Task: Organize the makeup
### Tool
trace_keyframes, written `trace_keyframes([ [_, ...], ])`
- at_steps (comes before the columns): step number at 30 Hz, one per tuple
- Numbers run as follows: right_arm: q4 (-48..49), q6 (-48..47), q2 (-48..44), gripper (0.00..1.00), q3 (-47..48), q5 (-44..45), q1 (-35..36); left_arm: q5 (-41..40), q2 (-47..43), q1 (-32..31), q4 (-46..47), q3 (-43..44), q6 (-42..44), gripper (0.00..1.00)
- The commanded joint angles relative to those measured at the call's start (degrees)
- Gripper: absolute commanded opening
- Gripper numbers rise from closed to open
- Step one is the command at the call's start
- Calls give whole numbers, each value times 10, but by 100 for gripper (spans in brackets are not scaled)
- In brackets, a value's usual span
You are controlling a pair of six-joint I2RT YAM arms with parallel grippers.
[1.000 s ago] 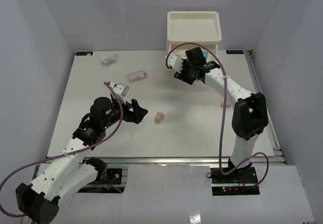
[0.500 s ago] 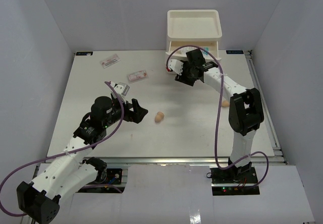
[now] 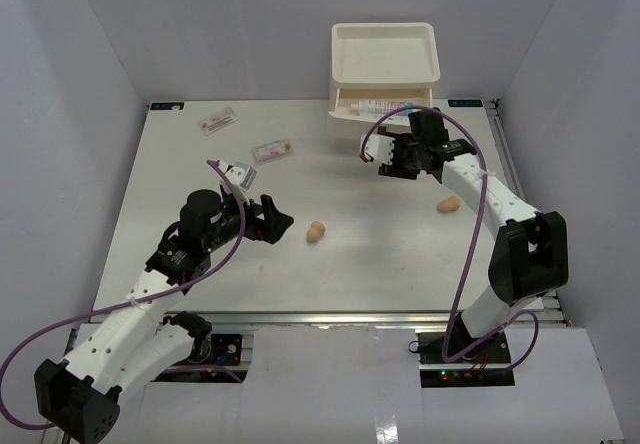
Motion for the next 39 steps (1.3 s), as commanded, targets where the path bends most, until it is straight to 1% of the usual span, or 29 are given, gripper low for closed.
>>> trace_keyframes([
  [1, -12, -31, -18, 58, -7, -4, -23, 16, -2, 4, 13, -4, -5, 98],
  [3, 2, -7, 4, 56, 24, 35, -51, 19, -1, 5, 14, -4, -6, 98],
  [5, 44, 47, 34, 54, 54, 54, -70, 21, -2, 5, 14, -4, -7, 98],
  [6, 46, 49, 35, 54, 66, 61, -78, 22, -2, 6, 13, -4, -6, 98],
  [7, 82, 77, 47, 53, 75, 64, -86, 20, -2, 6, 13, -5, -6, 98],
  [10, 161, 117, 62, 53, 90, 77, -97, 19, -2, 6, 14, -5, -6, 98],
  [13, 186, 138, 71, 52, 106, 60, -97, 20, -1, 6, 14, -6, -6, 98],
  [19, 177, 141, 77, 53, 122, 25, -93, 21, 0, 6, 14, -5, -6, 98],
  [22, 144, 116, 73, 53, 117, -29, -90, 24, 2, 6, 16, -5, -6, 98],
  [23, 126, 106, 71, 53, 120, -60, -87, 24, 3, 7, 15, -6, -6, 98],
  [26, 81, 62, 65, 53, 99, -93, -72, 26, 3, 7, 17, -5, -6, 98],
  [28, 71, 46, 69, 53, 96, -109, -63, 27, 4, 8, 17, -6, -7, 98],
  [31, 70, 49, 86, 51, 118, -94, -51, 29, 7, 10, 17, -6, -7, 98],
  [35, 93, 93, 126, 47, 158, -68, -47, 28, 9, 11, 17, -7, -7, 98],
  [39, 123, 128, 156, 46, 192, -43, -44, 29, 10, 13, 17, -6, -7, 98],
])
